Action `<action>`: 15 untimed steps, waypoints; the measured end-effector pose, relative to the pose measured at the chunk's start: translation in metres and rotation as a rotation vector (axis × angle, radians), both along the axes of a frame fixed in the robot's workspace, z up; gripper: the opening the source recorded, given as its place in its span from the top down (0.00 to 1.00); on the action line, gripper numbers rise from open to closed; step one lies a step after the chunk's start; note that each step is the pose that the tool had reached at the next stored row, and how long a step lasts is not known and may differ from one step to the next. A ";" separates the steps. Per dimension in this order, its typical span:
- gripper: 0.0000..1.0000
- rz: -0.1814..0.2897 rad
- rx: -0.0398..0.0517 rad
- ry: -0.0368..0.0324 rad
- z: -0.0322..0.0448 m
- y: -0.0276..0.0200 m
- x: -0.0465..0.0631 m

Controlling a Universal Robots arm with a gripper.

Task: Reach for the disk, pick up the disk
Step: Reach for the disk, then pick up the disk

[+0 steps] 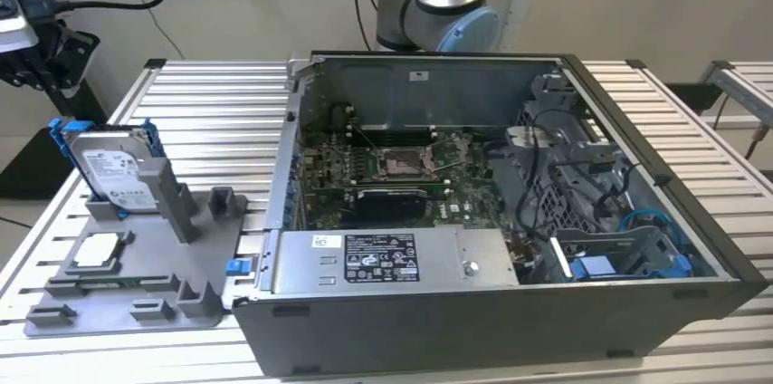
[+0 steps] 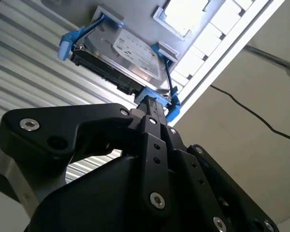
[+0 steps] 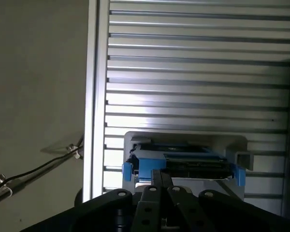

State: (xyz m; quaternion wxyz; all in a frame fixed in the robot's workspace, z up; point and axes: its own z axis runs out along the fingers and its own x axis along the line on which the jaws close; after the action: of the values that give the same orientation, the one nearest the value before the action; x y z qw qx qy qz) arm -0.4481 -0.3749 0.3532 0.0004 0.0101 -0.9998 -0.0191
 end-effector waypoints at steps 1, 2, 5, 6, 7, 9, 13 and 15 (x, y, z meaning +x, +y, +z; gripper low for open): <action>1.00 0.000 0.0000 0.0001 -0.0004 0.0000 0.000; 1.00 0.000 -0.0001 0.0002 -0.0006 0.0000 0.000; 1.00 0.000 -0.0002 0.0004 -0.0006 0.0000 0.000; 1.00 0.000 -0.0001 0.0003 -0.0007 0.0000 0.000; 1.00 0.000 0.0000 0.0002 -0.0008 0.0000 0.000; 1.00 0.007 -0.0001 0.0002 -0.0008 0.0000 0.000; 1.00 0.070 0.0000 0.0001 -0.0009 0.0001 0.000; 1.00 0.108 -0.0002 0.0001 -0.0009 0.0000 0.000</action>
State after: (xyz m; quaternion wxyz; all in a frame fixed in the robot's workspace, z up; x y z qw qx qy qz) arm -0.4484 -0.3749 0.3524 0.0014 0.0639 -0.9978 -0.0190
